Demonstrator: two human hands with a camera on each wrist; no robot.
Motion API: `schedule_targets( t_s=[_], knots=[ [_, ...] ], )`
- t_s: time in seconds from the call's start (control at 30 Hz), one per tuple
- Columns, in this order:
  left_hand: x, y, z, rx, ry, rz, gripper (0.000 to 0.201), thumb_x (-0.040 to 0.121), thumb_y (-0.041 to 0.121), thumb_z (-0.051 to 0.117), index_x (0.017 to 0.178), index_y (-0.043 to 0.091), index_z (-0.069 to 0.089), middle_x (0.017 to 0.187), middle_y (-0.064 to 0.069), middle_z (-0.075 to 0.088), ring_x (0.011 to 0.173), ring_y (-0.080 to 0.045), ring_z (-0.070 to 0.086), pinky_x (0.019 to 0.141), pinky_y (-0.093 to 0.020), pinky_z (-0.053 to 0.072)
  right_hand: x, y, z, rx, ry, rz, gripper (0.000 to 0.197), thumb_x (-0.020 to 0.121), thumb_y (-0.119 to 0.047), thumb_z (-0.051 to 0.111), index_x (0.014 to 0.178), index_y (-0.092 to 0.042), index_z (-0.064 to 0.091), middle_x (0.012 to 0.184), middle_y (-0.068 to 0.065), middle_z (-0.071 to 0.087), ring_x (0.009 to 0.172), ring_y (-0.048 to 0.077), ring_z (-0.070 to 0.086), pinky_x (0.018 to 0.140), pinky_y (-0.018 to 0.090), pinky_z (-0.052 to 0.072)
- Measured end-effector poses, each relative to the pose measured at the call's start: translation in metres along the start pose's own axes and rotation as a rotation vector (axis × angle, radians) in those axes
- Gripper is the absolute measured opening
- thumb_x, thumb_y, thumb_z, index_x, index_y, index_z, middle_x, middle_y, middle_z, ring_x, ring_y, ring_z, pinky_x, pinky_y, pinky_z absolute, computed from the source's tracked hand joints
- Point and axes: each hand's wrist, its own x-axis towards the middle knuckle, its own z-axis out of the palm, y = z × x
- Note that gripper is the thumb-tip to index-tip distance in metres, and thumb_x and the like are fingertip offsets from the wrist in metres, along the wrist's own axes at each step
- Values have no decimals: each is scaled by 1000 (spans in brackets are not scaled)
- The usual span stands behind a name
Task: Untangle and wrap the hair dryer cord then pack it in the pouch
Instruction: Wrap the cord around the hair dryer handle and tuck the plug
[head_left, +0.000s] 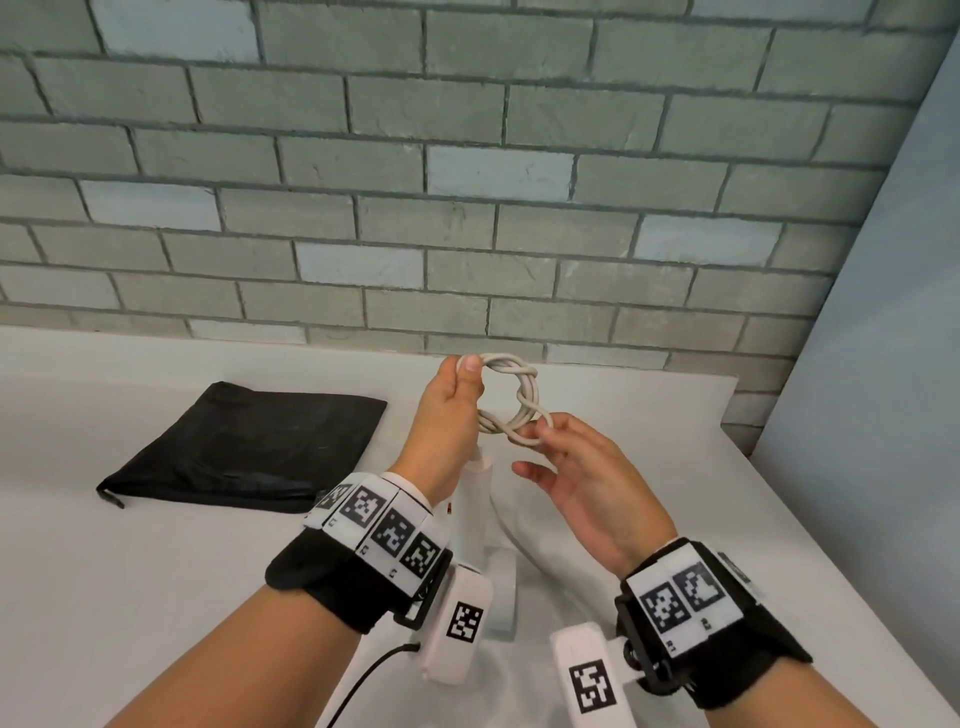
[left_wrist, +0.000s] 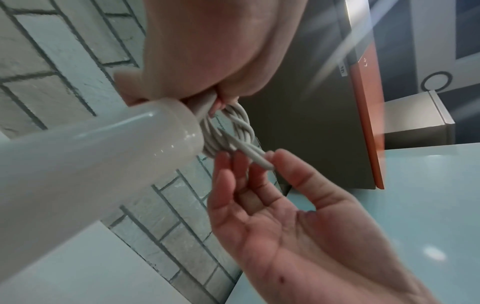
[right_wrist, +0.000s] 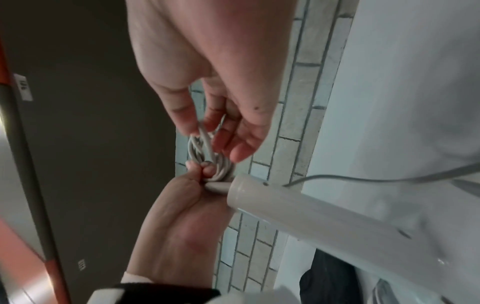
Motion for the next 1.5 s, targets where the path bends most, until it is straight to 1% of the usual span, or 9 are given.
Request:
schedule_targets(
  t_s=[0.2, 0.4, 0.5, 0.67, 0.83, 1.03, 1.13, 1.23, 1.5],
  knots=[
    [-1, 1, 6, 40, -46, -8, 39, 98, 34, 28, 105, 2, 49, 97, -6, 47, 74, -2, 40, 66, -18, 34, -3, -1, -16, 130, -68, -65, 33, 62, -40, 77, 64, -15, 57, 62, -2, 56, 77, 12, 61, 82, 26, 51],
    [2, 3, 7, 51, -19, -24, 36, 98, 35, 27, 100, 6, 48, 81, 2, 44, 69, -11, 39, 61, -25, 34, -8, -11, -31, 93, -87, -32, 42, 56, -37, 83, 76, -7, 62, 44, -7, 34, 40, 9, 36, 51, 24, 48],
    [8, 0, 2, 19, -4, -46, 33, 98, 35, 27, 100, 10, 47, 81, 2, 44, 68, -12, 40, 61, -25, 36, -15, -11, -44, 38, -159, 39, 37, 59, -36, 81, 77, -10, 62, 52, -4, 43, 41, 8, 40, 47, 22, 46],
    [16, -7, 3, -28, 11, -79, 31, 98, 37, 27, 85, 16, 46, 78, 2, 42, 64, -13, 39, 60, -27, 35, -23, -14, -56, -350, -202, 4, 27, 85, -36, 56, 94, -11, 59, 52, -1, 44, 55, 18, 54, 84, 31, 52],
    [21, -9, 7, -40, 24, -94, 30, 98, 35, 28, 86, 14, 45, 76, 3, 40, 64, -13, 36, 61, -26, 34, -23, -32, -72, -628, -46, -20, 20, 89, -20, 50, 93, -9, 66, 53, 0, 46, 40, 7, 37, 47, 20, 35],
    [21, -8, 14, -14, 7, -64, 26, 98, 33, 28, 92, 14, 45, 84, 1, 45, 74, -4, 42, 67, -19, 35, -25, -45, -81, -776, 4, -72, 40, 86, -33, 57, 52, -16, 49, 53, 1, 44, 54, 13, 46, 60, 16, 45],
    [24, -8, 11, -2, 12, -68, 26, 98, 33, 26, 85, 20, 44, 86, 2, 44, 72, -1, 40, 60, -16, 33, -31, -41, -87, -451, -44, -117, 43, 73, -51, 65, 55, -18, 45, 50, -4, 34, 50, 13, 43, 77, 21, 53],
    [25, -7, 9, 27, 13, -54, 26, 99, 33, 26, 96, 15, 43, 82, 6, 44, 73, 0, 41, 60, -15, 33, -32, -39, -90, -221, 6, -102, 47, 59, -56, 75, 65, -12, 59, 48, -7, 24, 40, 9, 26, 50, 22, 48],
    [29, -6, 8, 25, 41, -64, 26, 99, 32, 26, 97, 13, 43, 77, 6, 41, 68, -10, 39, 50, -13, 41, -42, -43, -98, -551, -163, 57, 47, 66, -51, 71, 96, -15, 72, 50, -7, 28, 44, 8, 23, 41, 17, 20]
  ],
)
